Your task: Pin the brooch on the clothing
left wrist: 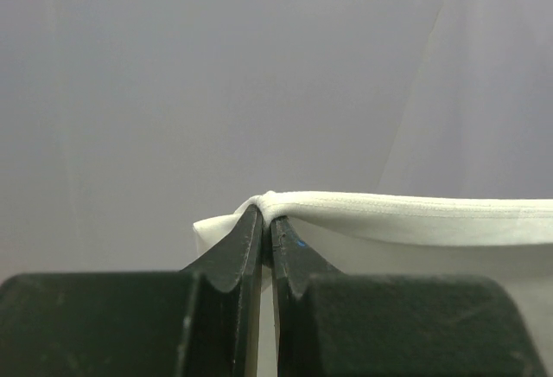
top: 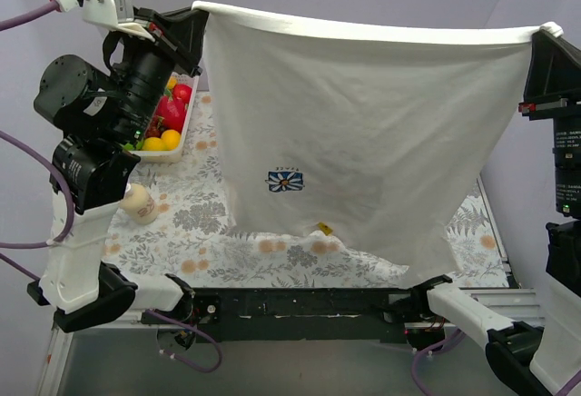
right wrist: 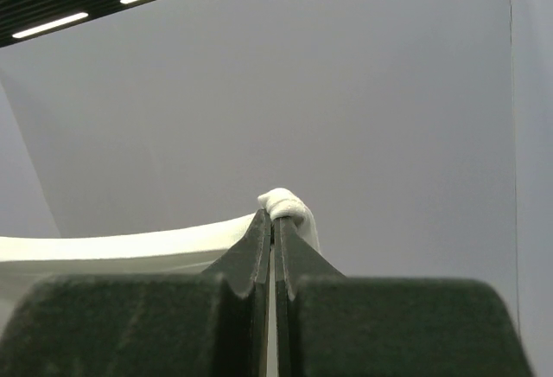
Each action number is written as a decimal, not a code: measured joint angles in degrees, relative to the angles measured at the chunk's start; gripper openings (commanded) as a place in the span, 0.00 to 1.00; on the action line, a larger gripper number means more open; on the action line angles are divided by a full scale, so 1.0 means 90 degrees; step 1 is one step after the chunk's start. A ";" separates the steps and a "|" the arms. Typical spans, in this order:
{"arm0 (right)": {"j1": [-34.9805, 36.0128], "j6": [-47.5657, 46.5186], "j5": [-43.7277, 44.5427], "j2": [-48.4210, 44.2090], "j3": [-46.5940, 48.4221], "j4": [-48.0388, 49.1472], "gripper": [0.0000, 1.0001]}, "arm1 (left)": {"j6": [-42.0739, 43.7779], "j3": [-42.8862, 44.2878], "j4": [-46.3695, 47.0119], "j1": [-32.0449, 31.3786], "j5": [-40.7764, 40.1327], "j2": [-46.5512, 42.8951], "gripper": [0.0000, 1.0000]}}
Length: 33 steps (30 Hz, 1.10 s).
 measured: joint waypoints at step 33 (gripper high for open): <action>-0.1855 -0.0070 -0.0901 0.2135 -0.3135 0.0954 0.01 | -0.0019 -0.1622 0.0957 0.1139 0.0163 0.2868 0.00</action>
